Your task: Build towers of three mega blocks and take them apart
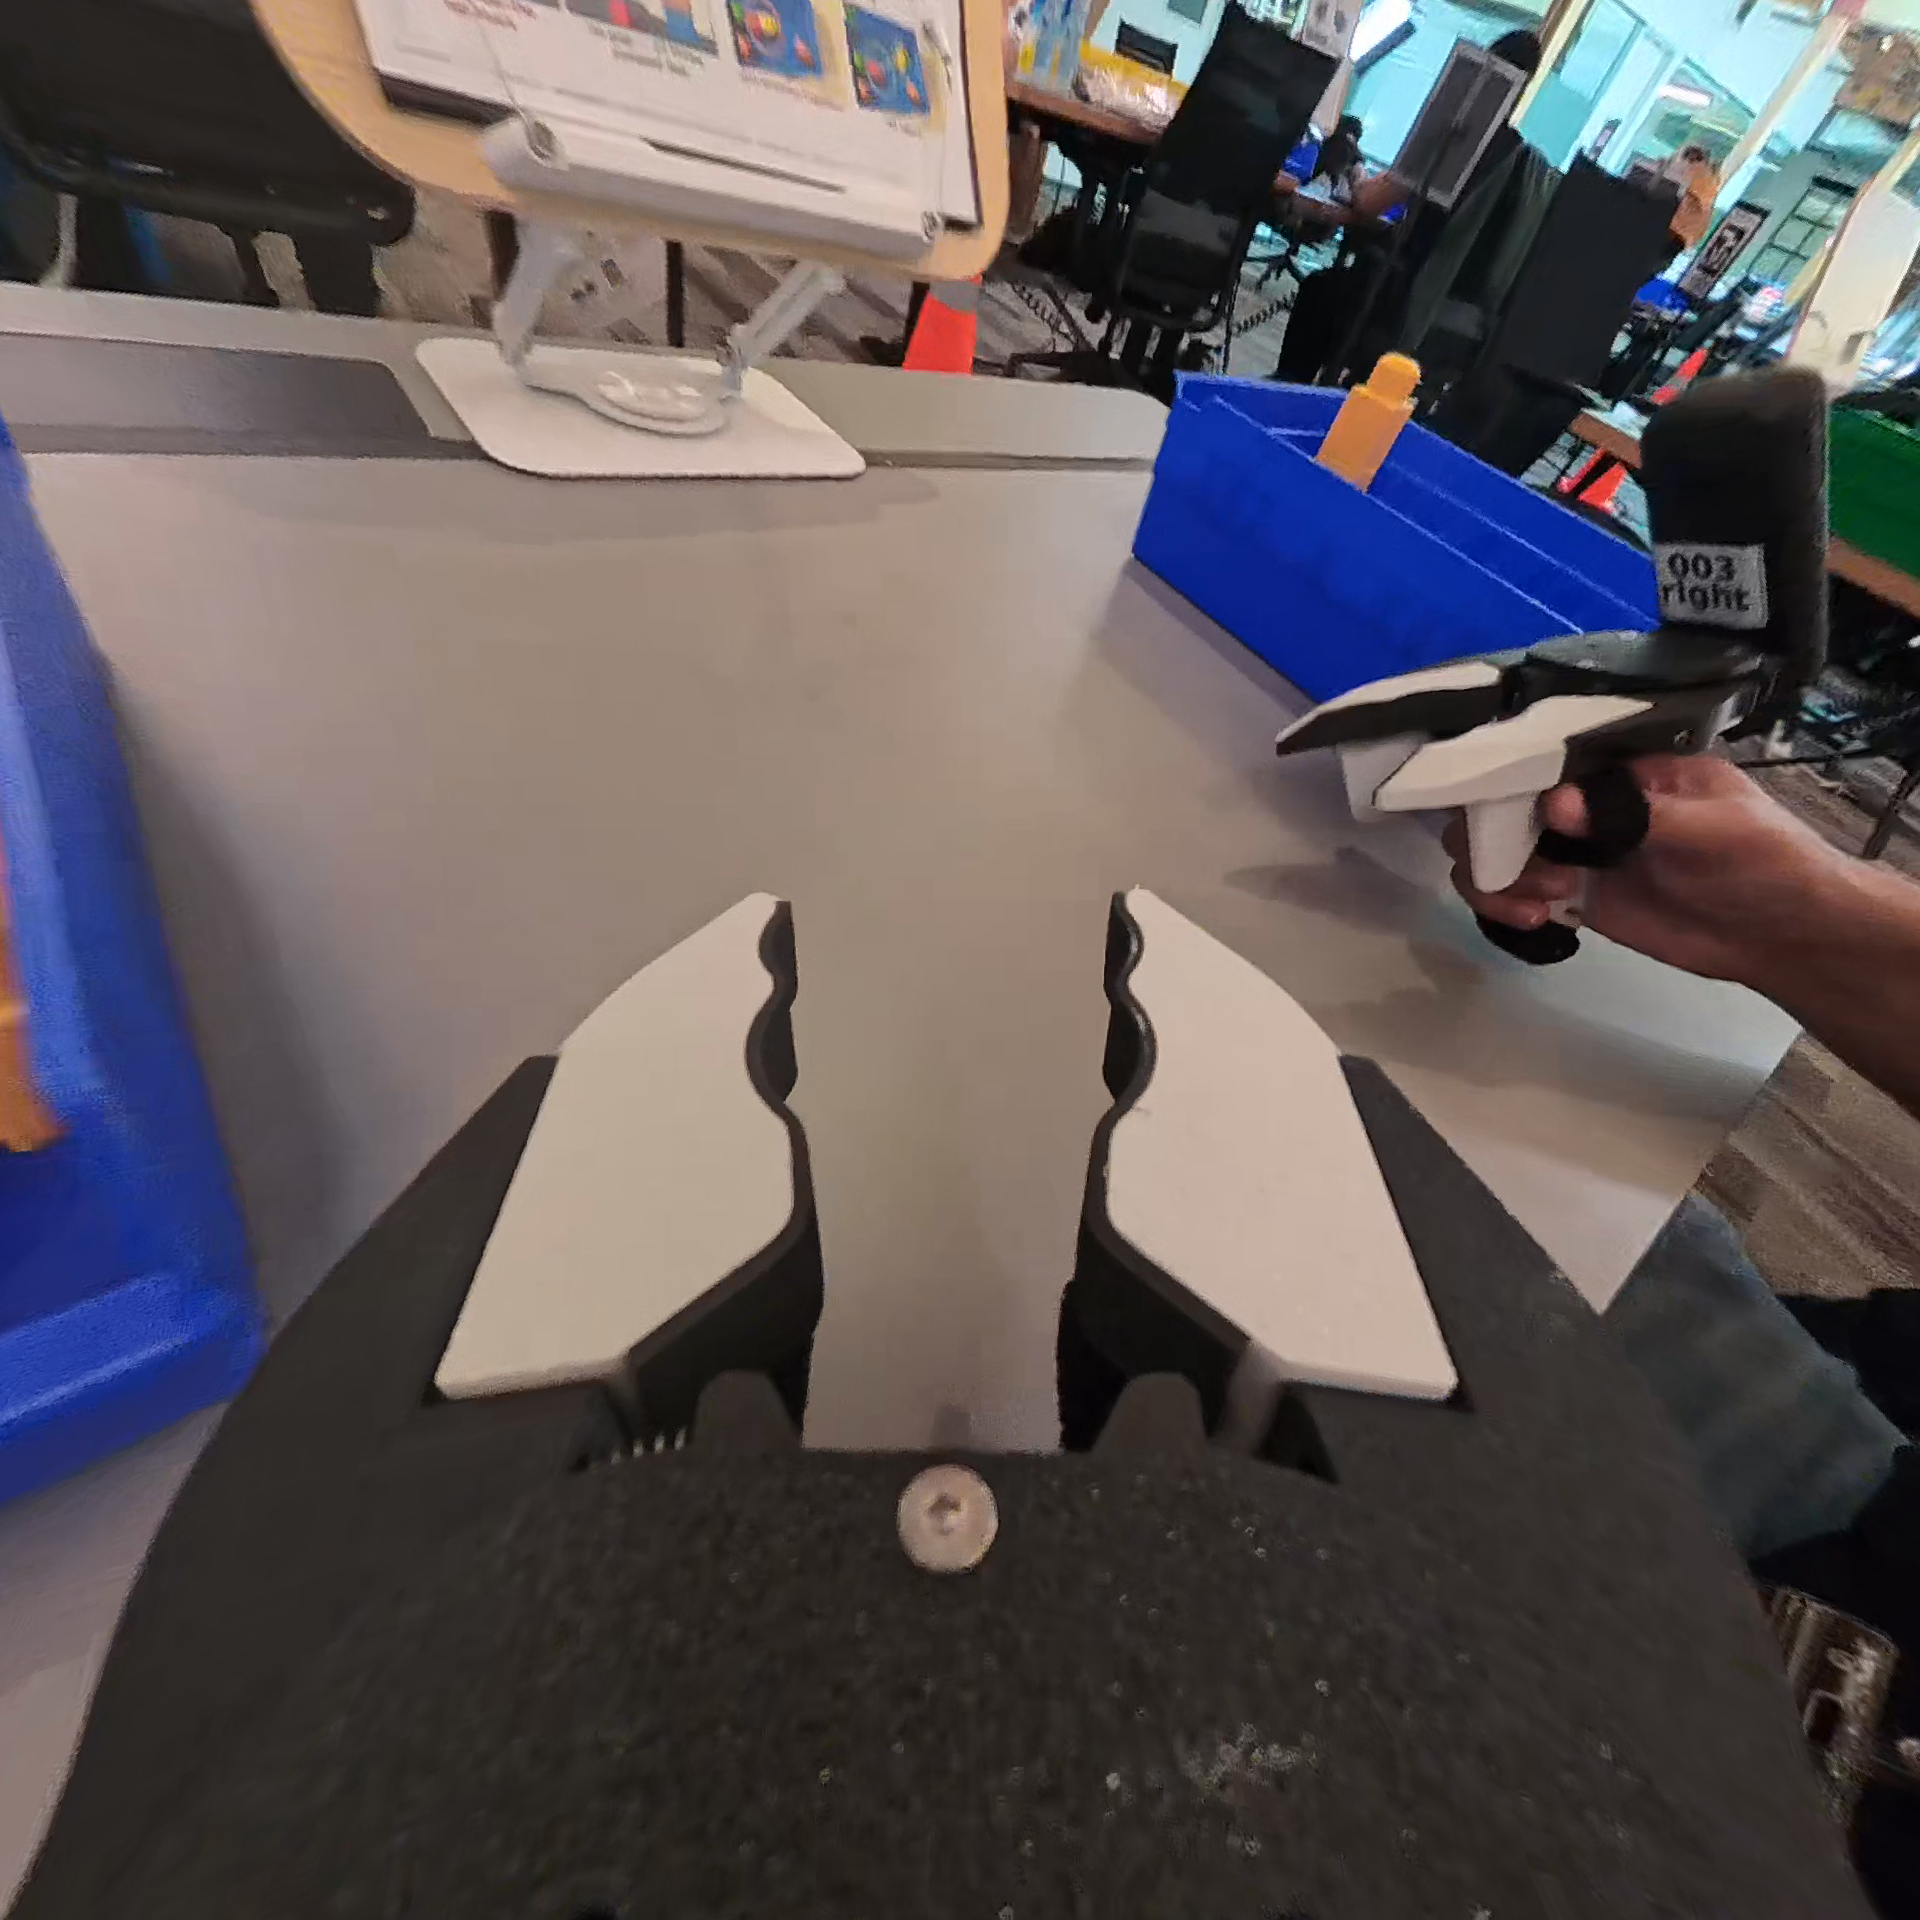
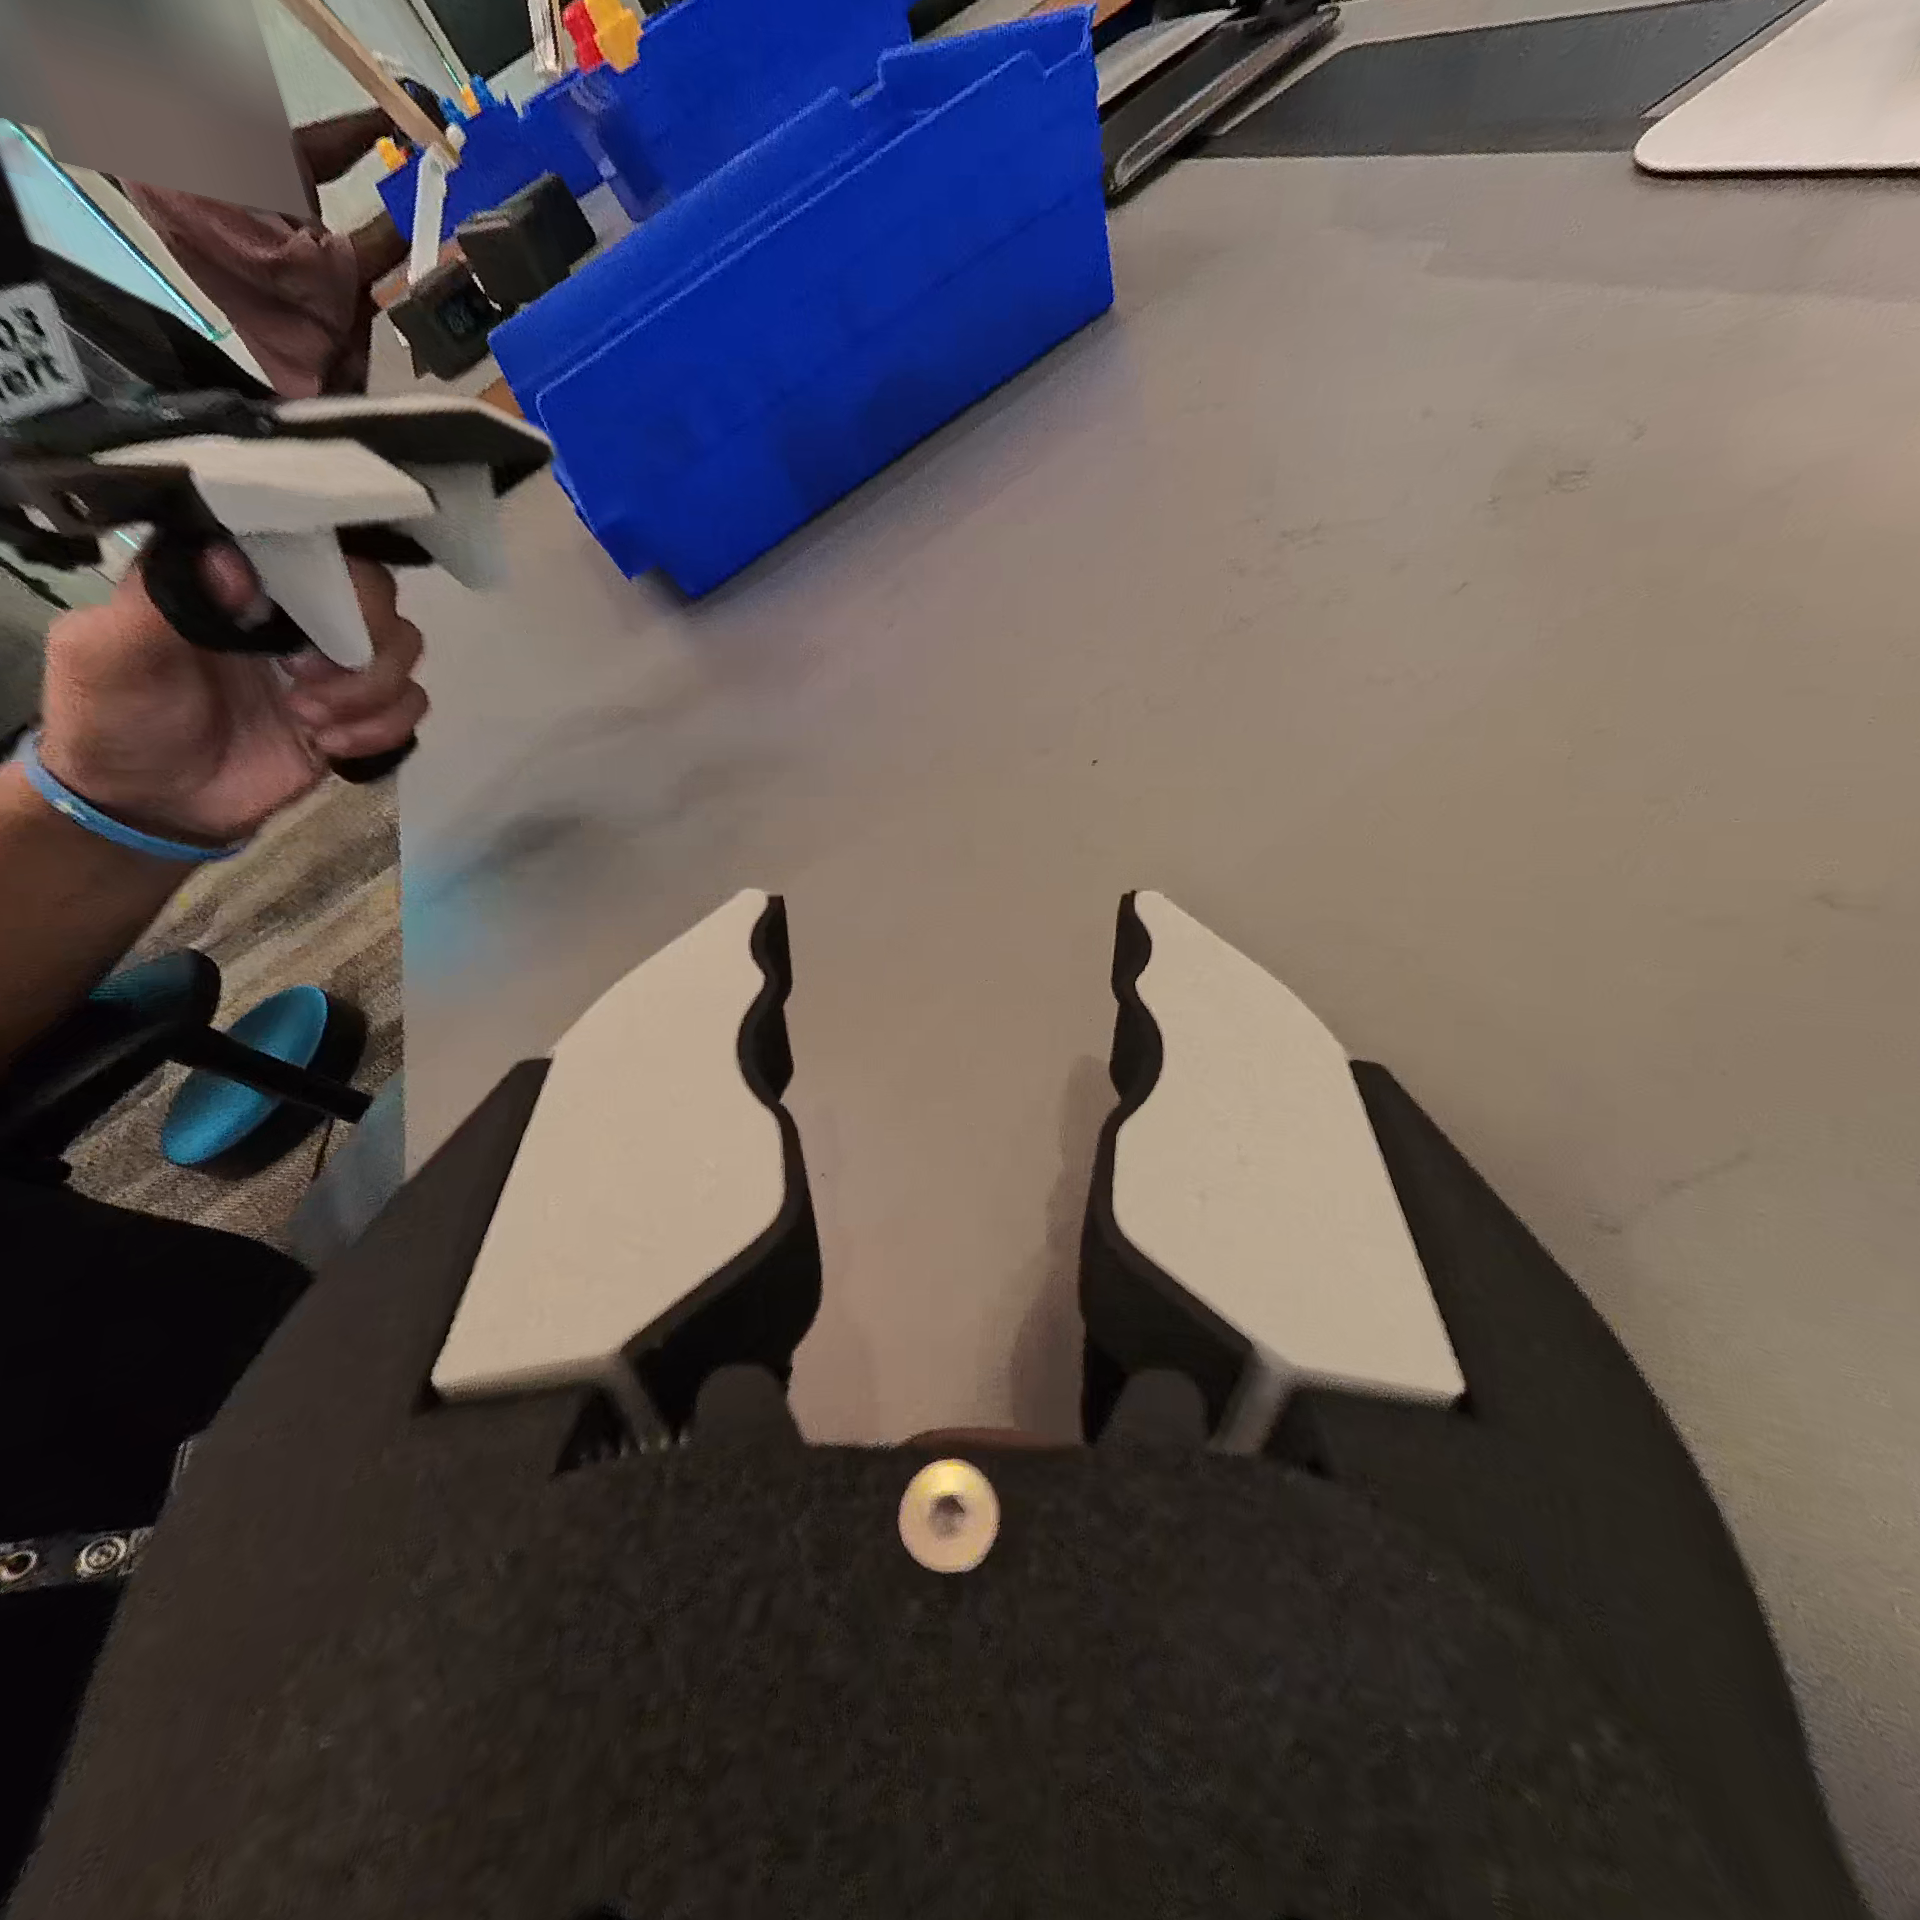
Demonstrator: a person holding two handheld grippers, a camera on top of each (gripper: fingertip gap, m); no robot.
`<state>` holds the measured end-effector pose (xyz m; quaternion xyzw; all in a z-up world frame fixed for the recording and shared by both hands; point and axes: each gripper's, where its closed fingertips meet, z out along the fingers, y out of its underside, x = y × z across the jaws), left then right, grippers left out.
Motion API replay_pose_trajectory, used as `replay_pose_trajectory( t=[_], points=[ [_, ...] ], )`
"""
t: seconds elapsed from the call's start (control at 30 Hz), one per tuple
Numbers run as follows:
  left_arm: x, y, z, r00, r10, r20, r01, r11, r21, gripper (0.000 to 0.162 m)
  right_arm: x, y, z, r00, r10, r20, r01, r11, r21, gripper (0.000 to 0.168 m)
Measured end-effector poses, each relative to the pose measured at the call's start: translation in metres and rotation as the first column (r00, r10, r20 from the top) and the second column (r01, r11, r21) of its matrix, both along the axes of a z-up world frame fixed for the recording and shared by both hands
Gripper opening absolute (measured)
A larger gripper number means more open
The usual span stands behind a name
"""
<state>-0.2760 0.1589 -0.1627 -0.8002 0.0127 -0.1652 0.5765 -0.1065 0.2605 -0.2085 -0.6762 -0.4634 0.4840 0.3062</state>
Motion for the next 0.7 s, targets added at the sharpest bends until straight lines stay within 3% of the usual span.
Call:
replay_pose_trajectory(
  t=[0.13, 0.27, 0.37, 0.43, 0.53, 0.7],
  points=[
    [-0.040, -0.007, 0.021, 0.997, 0.062, -0.053, -0.064, 0.997, -0.037, 0.054, -0.002, -0.002, -0.003, 1.000, 0.003, 0.006, -0.003, 1.000, -0.014, 0.059],
    [-0.119, 0.003, 0.031, 0.983, 0.118, -0.143, -0.148, 0.965, -0.215, 0.050, -0.002, -0.004, -0.002, 1.000, 0.012, 0.010, -0.012, 1.000, 0.000, 0.059],
    [-0.183, 0.020, -0.002, 0.955, 0.109, -0.275, -0.238, 0.834, -0.499, 0.052, -0.002, -0.004, 0.000, 1.000, 0.016, 0.011, -0.016, 1.000, 0.010, 0.059],
    [-0.208, 0.037, -0.024, 0.946, 0.090, -0.312, -0.271, 0.750, -0.603, 0.051, -0.002, -0.005, 0.002, 1.000, 0.018, 0.009, -0.018, 1.000, 0.009, 0.059],
    [-0.218, 0.062, -0.047, 0.959, 0.070, -0.274, -0.244, 0.692, -0.679, 0.048, -0.001, -0.007, 0.004, 1.000, 0.020, 0.012, -0.021, 1.000, 0.017, 0.059],
    [-0.241, 0.073, -0.049, 0.930, 0.098, -0.354, -0.334, 0.624, -0.706, 0.046, 0.001, -0.007, 0.008, 1.000, 0.021, 0.010, -0.021, 0.999, 0.029, 0.058]
  ],
)
